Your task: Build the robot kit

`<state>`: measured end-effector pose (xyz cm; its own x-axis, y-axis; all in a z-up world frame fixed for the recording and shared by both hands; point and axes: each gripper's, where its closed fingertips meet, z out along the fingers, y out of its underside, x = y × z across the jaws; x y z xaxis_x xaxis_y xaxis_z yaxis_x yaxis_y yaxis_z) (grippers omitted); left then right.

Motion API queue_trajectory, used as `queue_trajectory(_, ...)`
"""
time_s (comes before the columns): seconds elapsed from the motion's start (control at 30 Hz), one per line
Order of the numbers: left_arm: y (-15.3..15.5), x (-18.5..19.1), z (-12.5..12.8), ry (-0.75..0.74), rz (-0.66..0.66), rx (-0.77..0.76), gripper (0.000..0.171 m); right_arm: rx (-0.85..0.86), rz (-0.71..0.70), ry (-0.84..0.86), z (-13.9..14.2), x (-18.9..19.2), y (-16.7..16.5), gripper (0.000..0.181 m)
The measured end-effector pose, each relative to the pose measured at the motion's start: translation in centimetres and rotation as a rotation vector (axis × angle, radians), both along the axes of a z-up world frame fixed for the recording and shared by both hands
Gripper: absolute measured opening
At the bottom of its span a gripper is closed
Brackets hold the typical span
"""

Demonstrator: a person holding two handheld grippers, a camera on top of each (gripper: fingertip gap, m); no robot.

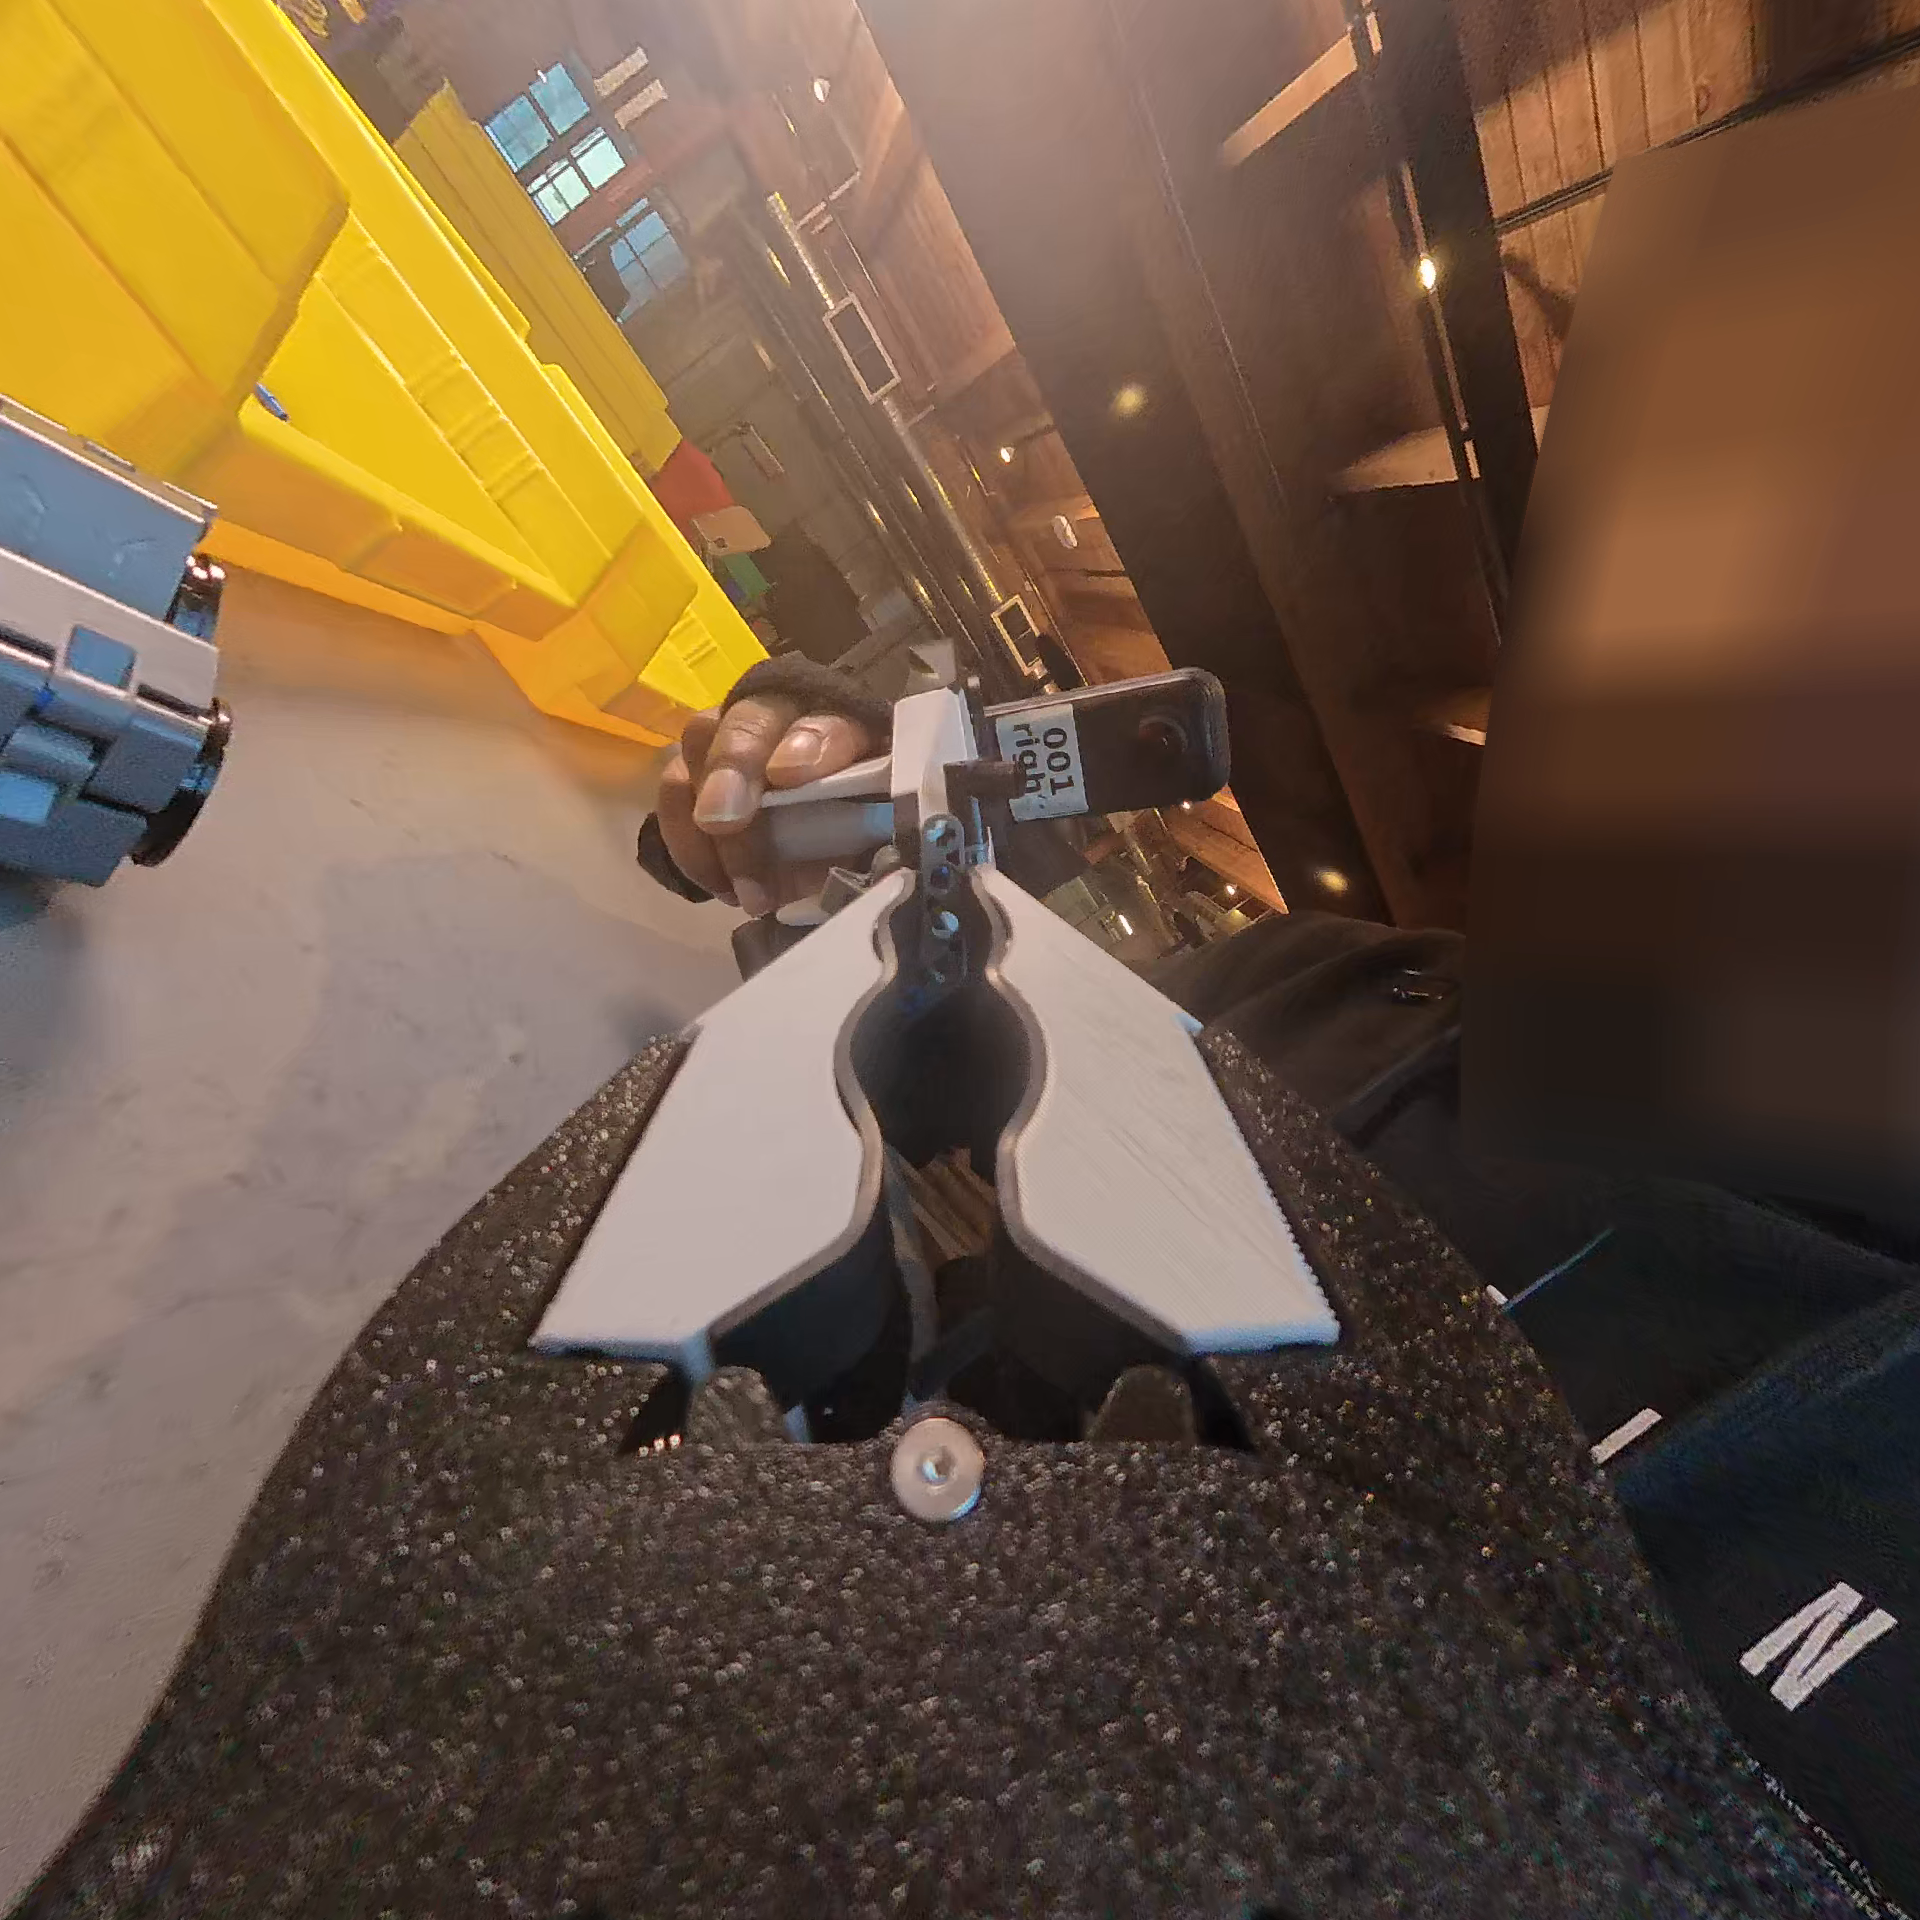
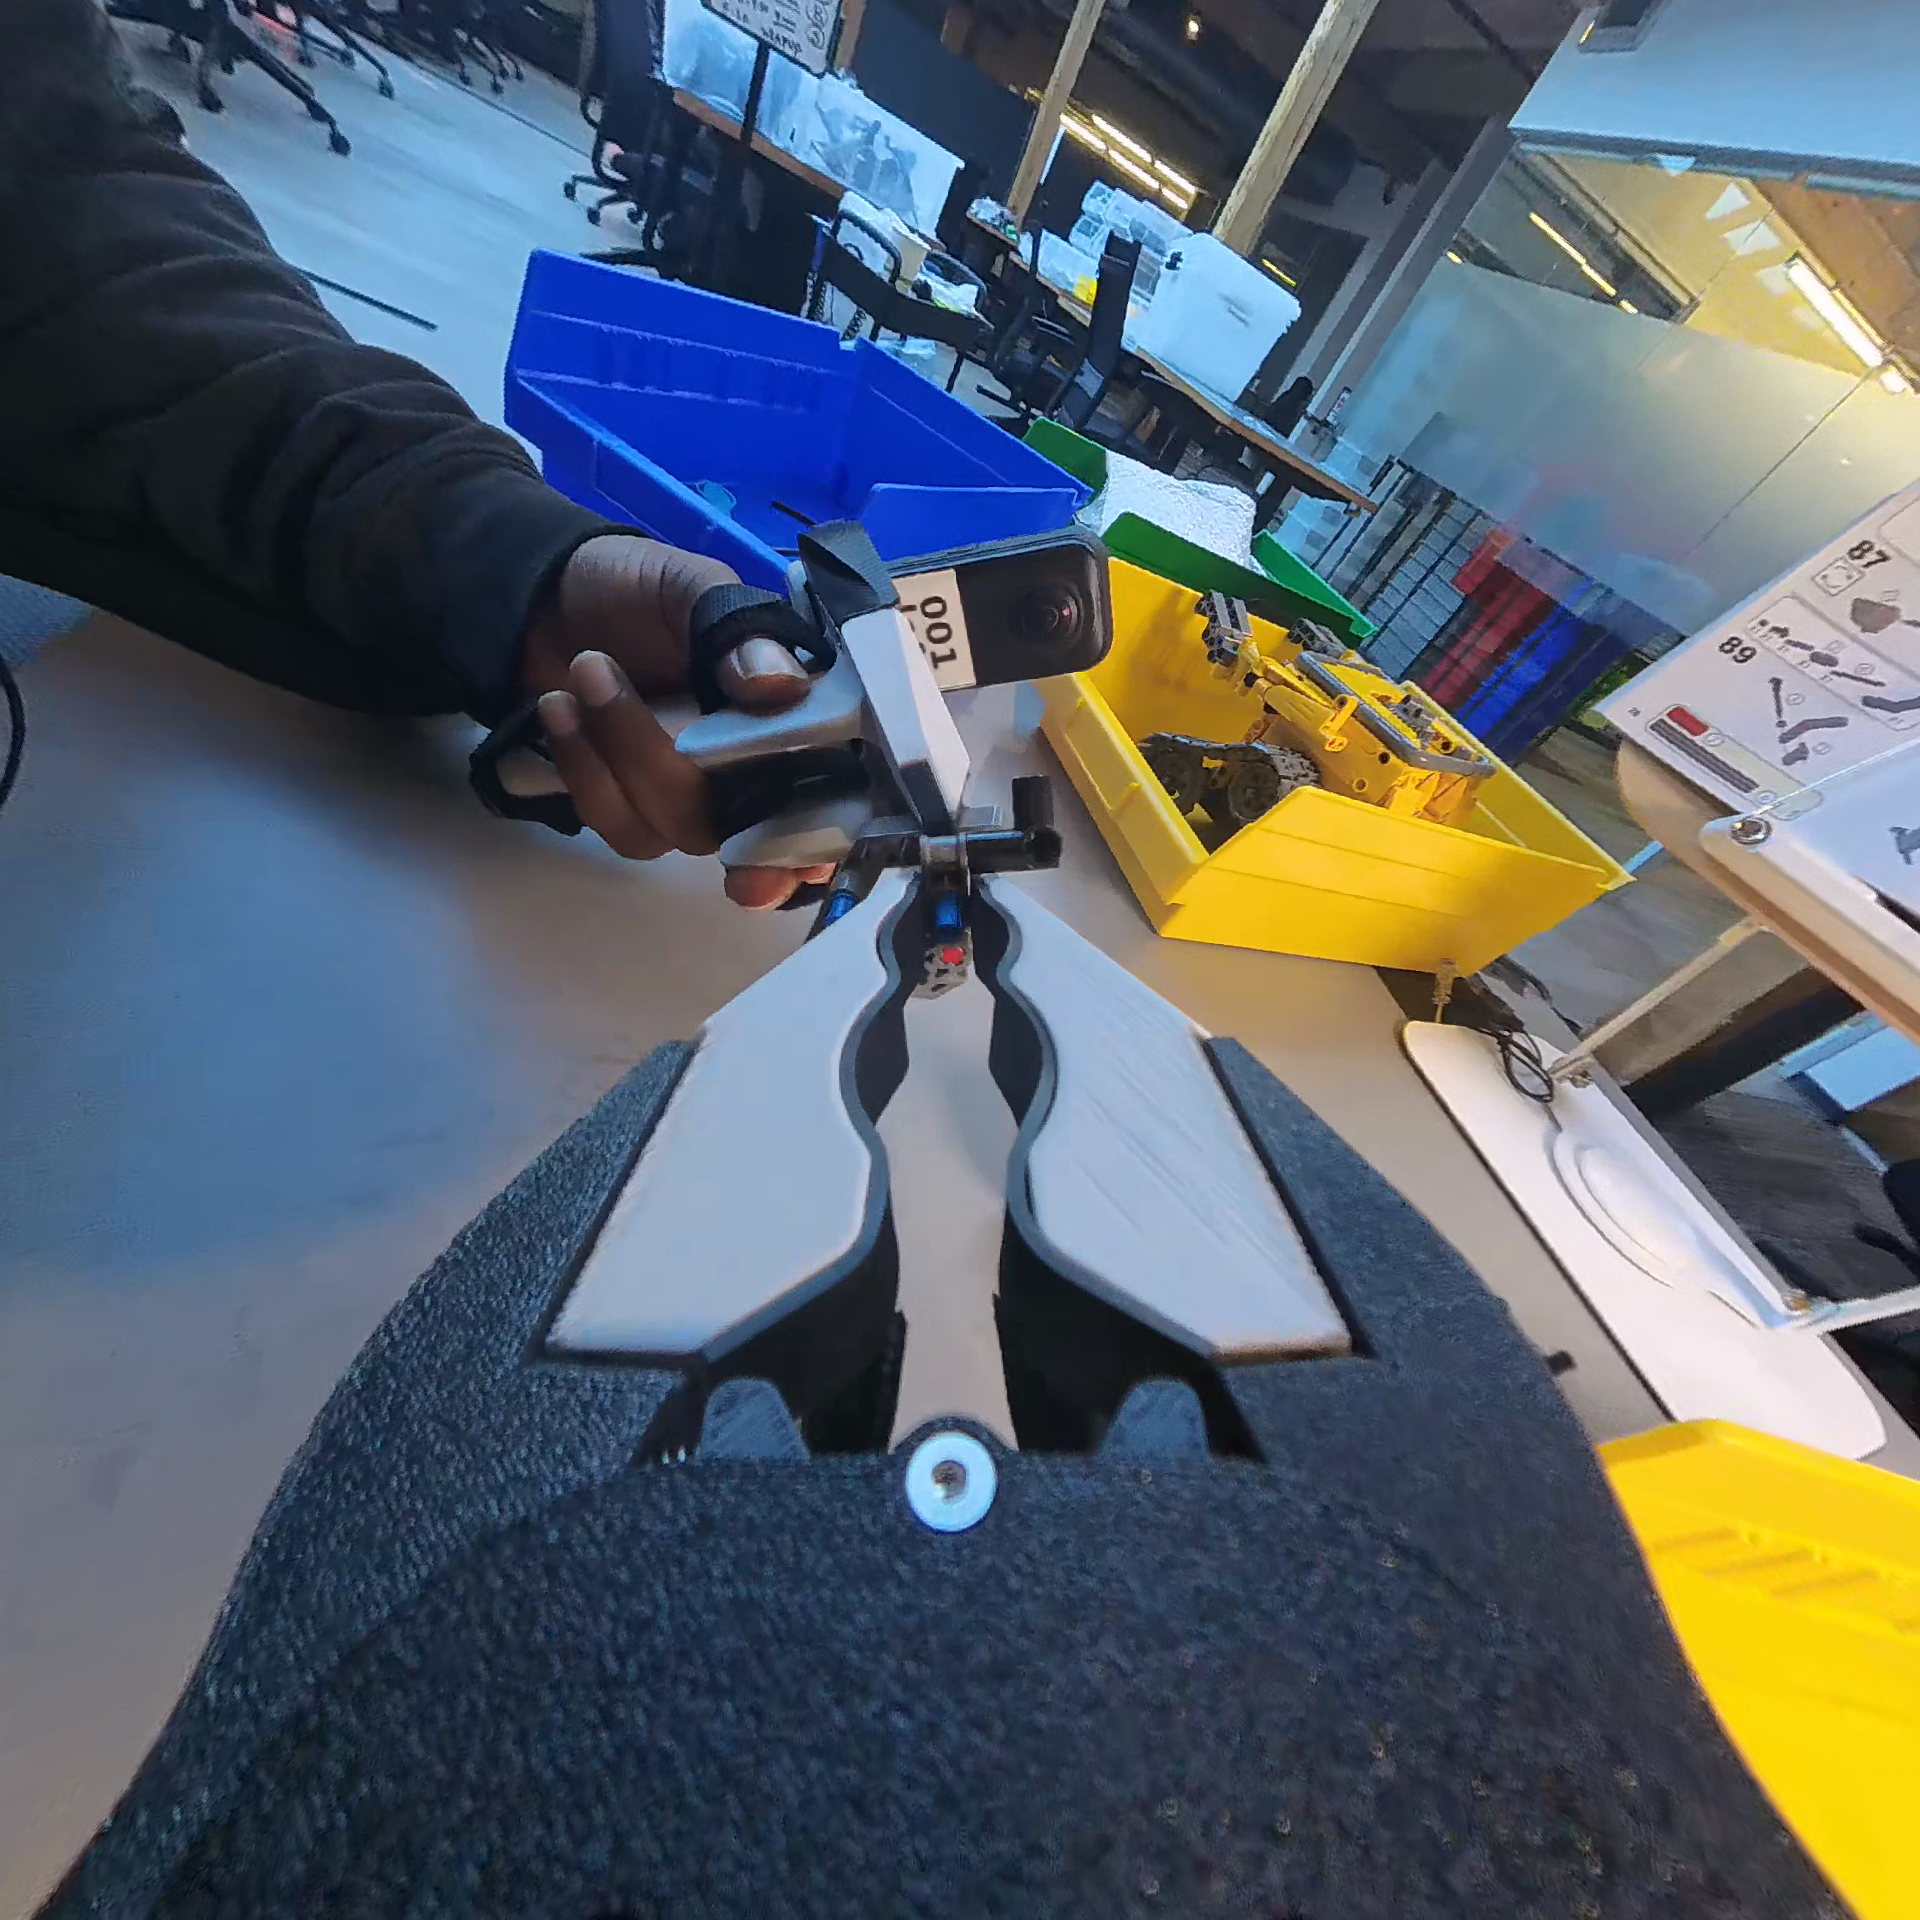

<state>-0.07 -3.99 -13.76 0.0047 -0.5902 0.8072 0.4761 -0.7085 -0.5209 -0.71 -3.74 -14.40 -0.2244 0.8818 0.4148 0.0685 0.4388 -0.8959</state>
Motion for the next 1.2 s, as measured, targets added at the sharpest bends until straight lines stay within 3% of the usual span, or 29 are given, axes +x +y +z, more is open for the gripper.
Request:
queue_trajectory(0.2,0.4,-0.5,-0.1,-0.011,0.025,-0.016,0.007,-0.05,0.023,-0.023,-0.3,0.1,0.1,0.006)
queue_trajectory(0.3,0.7,-0.5,-2.0,0.082,0.007,-0.075,0.007,-0.057,0.013,-0.062,-0.9,0.1,0.4,0.006)
queue_trajectory(0.47,0.6,-0.4,-6.7,0.402,-0.002,-0.165,0.007,-0.133,0.017,-0.409,-5.9,1.4,1.7,0.006)
queue_trajectory(0.57,0.5,-0.2,-7.7,0.505,-0.003,-0.147,0.007,-0.136,0.009,-0.621,-9.1,3.0,2.1,0.006)
queue_trajectory(0.77,0.3,0.2,-8.0,0.521,-0.022,-0.146,0.007,-0.11,0.007,-0.843,-11.1,4.4,1.7,0.006)
queue_trajectory(1.2,0.1,0.0,-7.9,0.511,-0.029,-0.149,0.007,-0.127,0.002,-0.89,-10.8,4.6,1.5,0.009)
